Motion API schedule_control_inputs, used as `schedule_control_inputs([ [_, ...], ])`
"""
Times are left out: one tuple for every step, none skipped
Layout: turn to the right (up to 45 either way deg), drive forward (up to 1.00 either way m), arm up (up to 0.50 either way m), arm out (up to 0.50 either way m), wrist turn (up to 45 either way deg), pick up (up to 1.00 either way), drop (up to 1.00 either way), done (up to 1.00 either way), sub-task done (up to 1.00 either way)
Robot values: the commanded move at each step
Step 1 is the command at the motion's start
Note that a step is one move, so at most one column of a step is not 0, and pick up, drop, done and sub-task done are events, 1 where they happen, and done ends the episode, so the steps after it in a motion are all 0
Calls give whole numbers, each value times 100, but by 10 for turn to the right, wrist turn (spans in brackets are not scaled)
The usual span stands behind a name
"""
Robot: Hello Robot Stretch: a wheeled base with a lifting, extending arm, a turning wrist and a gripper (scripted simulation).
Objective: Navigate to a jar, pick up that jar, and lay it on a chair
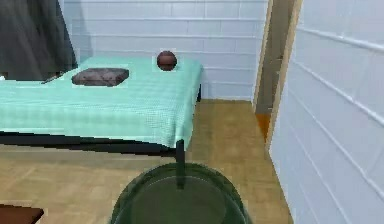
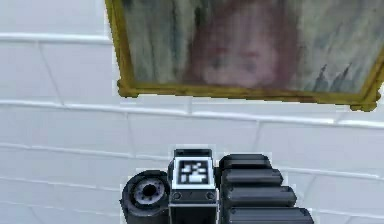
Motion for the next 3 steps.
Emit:
schedule_control_inputs([
  [450, 0, 0, 0, 0, 0, 0, 0, 0],
  [450, 0, 0, 0, 0, 0, 0, 0, 0],
  [270, 0, 0, 0, 0, 0, 0, 0, 0],
])
